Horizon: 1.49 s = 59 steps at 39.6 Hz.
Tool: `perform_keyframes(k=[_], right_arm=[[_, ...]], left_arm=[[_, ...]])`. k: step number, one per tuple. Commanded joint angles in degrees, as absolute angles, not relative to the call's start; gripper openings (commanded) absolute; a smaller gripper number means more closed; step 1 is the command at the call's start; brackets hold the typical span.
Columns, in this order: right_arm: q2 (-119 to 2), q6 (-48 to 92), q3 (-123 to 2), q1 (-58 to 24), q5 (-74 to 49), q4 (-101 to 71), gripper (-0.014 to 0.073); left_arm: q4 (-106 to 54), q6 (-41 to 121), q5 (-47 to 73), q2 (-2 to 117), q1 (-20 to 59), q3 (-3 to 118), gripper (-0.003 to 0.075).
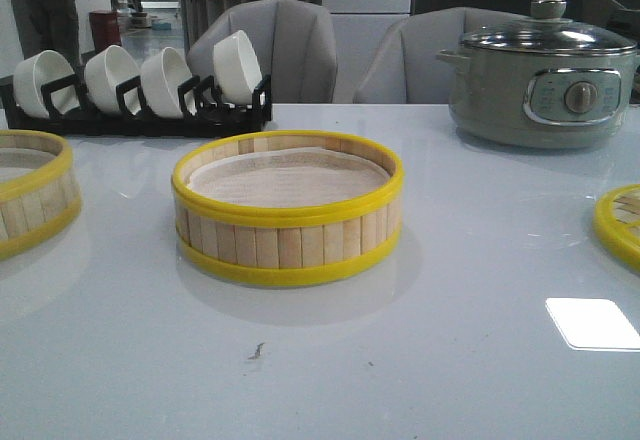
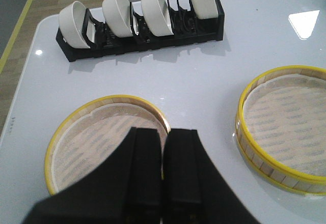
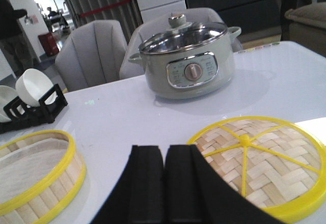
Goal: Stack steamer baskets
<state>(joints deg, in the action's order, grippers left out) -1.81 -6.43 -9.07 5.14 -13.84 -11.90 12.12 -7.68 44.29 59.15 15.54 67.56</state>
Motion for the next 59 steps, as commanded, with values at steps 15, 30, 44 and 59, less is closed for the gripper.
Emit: perform_keyframes(k=[15,30,44,59], right_arm=[[-40.85,-5.6,-42.37,5.19,-21.54,-9.78,0.0048],[-44.96,-5.71,-43.64,5.19,-21.46,-9.89,0.0048],[-46.23,-4.97,-43.64,5.19,-25.2,-9.21,0.0164],[-48.49,-4.41,-43.64,5.19,-26.27,-8.09,0.0465]], left_arm=[[12.89,-8.41,43.89,58.54,15.81,69.39,0.0085],[12.89,-8.41,44.63,58.54,15.81,69.39,0.0085],[11.57,-8.41,48.3,58.54,15.81,69.39,0.0085],[11.44,-6.96,48.07,58.99,15.81,69.39,0.0121]])
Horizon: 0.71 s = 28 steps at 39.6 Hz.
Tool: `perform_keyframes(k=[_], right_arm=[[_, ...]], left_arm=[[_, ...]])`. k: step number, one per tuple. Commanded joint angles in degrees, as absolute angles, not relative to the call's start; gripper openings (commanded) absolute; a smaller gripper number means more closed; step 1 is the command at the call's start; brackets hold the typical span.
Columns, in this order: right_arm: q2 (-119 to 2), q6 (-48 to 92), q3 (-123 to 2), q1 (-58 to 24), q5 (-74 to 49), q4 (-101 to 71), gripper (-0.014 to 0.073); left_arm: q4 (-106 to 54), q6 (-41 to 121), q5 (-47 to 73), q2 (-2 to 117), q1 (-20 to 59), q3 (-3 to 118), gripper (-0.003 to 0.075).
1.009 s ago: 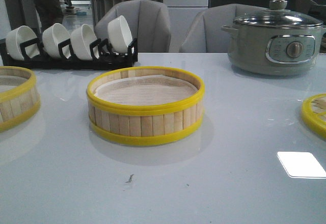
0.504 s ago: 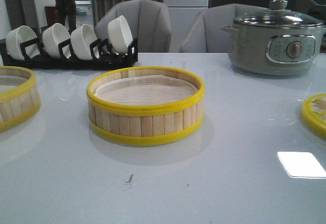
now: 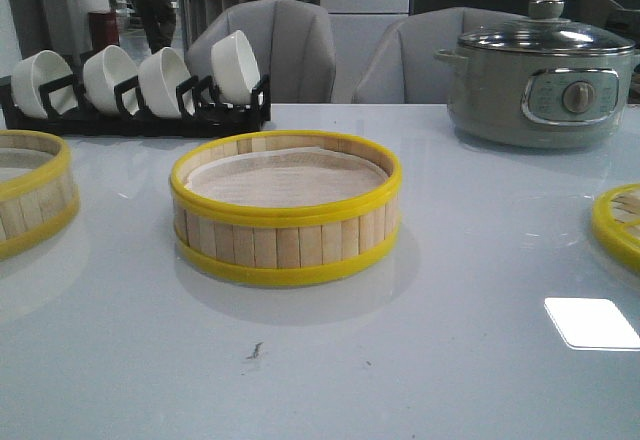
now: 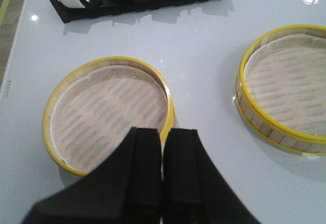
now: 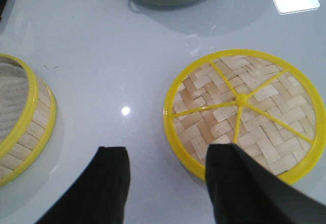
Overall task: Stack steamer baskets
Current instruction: 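Lower the left gripper and grasp the rim of the nearby bamboo basket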
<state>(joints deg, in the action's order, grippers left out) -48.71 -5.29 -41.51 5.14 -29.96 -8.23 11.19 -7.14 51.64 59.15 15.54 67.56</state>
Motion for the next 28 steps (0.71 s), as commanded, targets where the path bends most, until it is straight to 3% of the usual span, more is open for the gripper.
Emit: perform_keyframes(k=[1,11,28], right_arm=[[-48.49,-4.41,-43.64,5.19,-26.27,-8.09,0.0465],[-48.49,-4.41,-43.64,5.19,-26.27,-8.09,0.0465],[-48.49,-4.41,-43.64,5.19,-26.38,-8.09,0.0465]], left_arm=[[11.44,-6.96,48.19,59.32,15.81,69.39,0.0137],[11.2,-7.36,50.54,68.06,15.81,69.39,0.0428],[13.07,-7.47,39.91,86.47,15.68,69.7,0.0434]])
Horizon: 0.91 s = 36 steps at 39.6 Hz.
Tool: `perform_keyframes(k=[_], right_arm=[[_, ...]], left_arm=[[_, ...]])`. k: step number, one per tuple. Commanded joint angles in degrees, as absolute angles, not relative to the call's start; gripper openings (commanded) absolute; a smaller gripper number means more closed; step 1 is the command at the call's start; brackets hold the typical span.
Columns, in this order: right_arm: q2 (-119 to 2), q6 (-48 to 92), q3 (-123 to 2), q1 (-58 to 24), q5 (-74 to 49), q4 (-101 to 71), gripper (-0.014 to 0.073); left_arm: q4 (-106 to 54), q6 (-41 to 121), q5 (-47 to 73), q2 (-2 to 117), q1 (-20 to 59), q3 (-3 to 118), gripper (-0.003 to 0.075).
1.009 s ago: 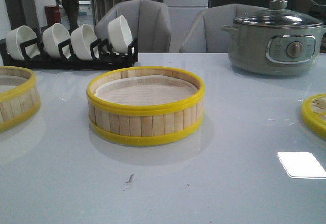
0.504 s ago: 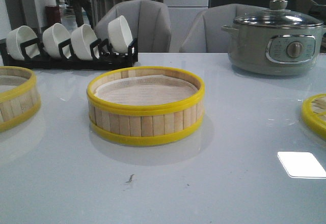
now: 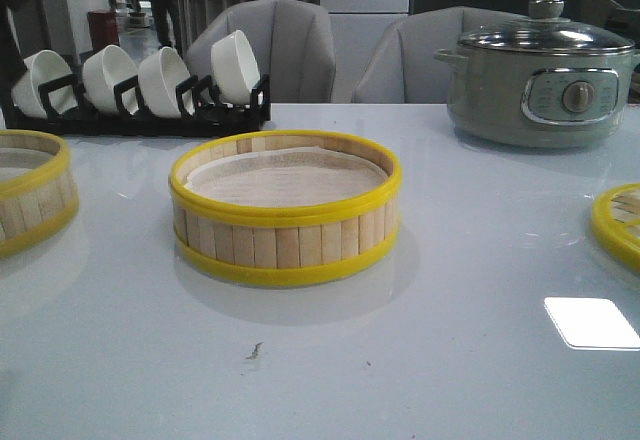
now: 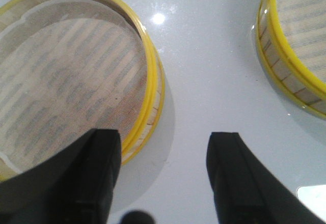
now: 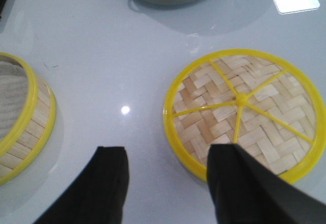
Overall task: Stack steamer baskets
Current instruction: 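Lower the left gripper and grasp the rim of the nearby bamboo basket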
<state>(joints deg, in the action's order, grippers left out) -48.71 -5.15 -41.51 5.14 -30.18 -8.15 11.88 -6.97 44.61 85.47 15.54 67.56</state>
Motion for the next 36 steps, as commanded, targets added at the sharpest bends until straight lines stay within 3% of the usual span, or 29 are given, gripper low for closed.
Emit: perform_keyframes(k=[1,18,36], right_arm=[[-48.49,-4.41,-43.64,5.19,-26.38,-8.09,0.0465],[-48.49,-4.41,-43.64,5.19,-25.66,-7.03,0.0465],[-48.49,-4.41,-43.64,5.19,-24.19,-7.03,0.0465]], left_arm=[[13.07,-7.47,39.77,87.37,15.56,69.95,0.0434],[12.41,-7.47,39.32,100.56,11.41,79.34,0.0433],[9.44,-7.47,37.22,108.83,11.17,80.03,0.0433]])
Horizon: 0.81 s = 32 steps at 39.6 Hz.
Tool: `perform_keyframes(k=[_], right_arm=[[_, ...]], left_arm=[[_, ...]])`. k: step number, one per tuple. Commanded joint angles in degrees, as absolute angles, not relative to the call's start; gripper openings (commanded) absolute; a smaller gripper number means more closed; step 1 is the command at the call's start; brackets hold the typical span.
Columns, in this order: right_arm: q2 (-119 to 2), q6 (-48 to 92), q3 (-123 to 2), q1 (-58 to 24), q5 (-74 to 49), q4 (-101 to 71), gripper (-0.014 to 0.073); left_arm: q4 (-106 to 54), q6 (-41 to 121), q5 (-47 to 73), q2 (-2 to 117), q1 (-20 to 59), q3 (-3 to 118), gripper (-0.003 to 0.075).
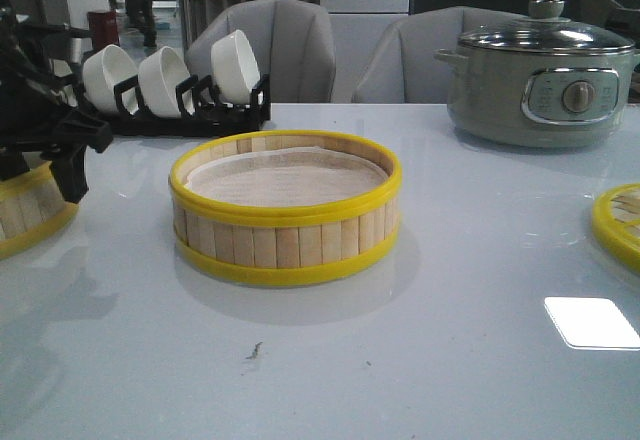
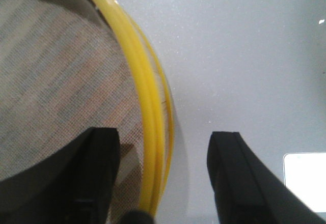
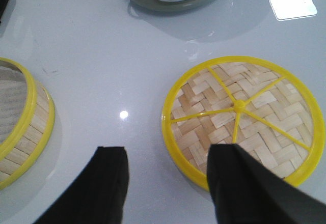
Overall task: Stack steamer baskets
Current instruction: 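Lower the left gripper and grasp the rim of the nearby bamboo basket, then lift the basket with the left gripper and set it onto the middle basket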
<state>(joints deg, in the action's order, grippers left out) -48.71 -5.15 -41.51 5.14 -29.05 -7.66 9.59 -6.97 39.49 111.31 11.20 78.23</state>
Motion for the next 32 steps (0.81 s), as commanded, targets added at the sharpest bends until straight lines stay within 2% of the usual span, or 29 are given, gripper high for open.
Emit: perform_keyframes(k=[1,5,7,11,12,14,24,32], right_arm=[[-48.49,-4.41,-43.64,5.19,-24.12,-7.03,0.0465],[-48.49,-4.41,-43.64,5.19,-23.75,-7.03,0.0465],[-48.49,-4.41,-43.64,5.19,-23.54,-7.03,0.0465],[-48.49,-4.41,-43.64,5.19,-23.33,-7.03,0.0465],[-48.49,-4.41,-43.64,5.19,-23.33,-7.03,0.0465],[-48.49,-4.41,-43.64,5.19,-23.33,-7.03,0.0465],[-48.49,-4.41,-43.64,5.19,-23.27,-7.03,0.0465],[-48.49,-4.41,-43.64,5.19,-23.14,-7.03,0.0465]], left_arm=[[9.44,-7.47,37.22,108.83,11.17,80.03,0.0431],[9.66,-7.47,37.16,108.83,11.17,80.03,0.037],[9.81,-7.47,37.16,108.83,11.17,80.03,0.0299],[9.81,-7.47,37.16,108.83,11.17,80.03,0.0089],[9.94,-7.47,37.16,108.83,11.17,80.13,0.0076],[10.05,-7.47,37.4,108.83,11.17,80.25,0.0105],[10.05,-7.47,43.81,108.62,12.65,88.04,0.0085],[10.05,-7.47,45.75,108.62,18.91,97.04,0.0085]])
